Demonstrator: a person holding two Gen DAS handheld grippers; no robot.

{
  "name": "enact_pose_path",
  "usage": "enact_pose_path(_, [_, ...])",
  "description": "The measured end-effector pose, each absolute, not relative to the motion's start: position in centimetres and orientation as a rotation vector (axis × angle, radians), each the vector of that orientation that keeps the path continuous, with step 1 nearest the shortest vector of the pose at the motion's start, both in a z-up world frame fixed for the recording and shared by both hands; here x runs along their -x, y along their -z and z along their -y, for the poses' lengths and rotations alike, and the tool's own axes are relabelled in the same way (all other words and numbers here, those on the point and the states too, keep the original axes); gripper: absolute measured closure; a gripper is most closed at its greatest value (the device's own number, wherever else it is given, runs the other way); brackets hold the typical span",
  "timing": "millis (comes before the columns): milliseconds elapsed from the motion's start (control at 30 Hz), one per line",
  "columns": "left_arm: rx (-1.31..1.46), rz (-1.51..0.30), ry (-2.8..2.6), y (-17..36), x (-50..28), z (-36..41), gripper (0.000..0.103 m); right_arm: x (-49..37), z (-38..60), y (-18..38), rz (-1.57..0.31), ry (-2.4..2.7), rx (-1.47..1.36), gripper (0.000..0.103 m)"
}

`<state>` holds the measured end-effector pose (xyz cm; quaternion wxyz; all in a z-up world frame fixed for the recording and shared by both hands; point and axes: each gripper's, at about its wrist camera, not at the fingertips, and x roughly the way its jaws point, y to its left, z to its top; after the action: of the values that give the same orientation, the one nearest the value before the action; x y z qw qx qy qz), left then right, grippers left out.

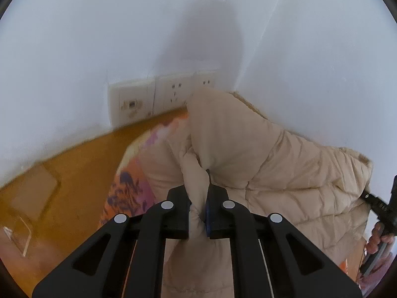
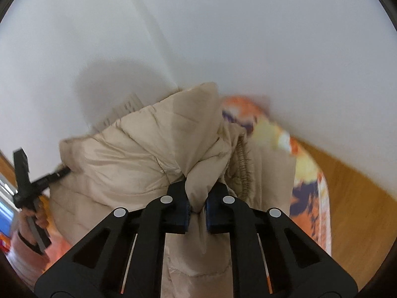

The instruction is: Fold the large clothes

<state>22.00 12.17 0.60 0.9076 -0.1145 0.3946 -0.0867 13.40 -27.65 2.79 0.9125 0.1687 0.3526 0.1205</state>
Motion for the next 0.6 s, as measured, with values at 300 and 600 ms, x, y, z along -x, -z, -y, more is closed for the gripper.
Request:
enact_pose_path(300, [0.184,-0.848,0.132,0.7,-28.0,-11.3,0.095,-19.9,26.5,-0.6,-0.8,-0.112,-0.27,0.093])
enact_pose_path(600, [0.125,-0.942,0.119,4.6,-32.3,-10.0,0.088,-23.7,24.9,2.6,-0.887,-0.027,-0.171,0.086])
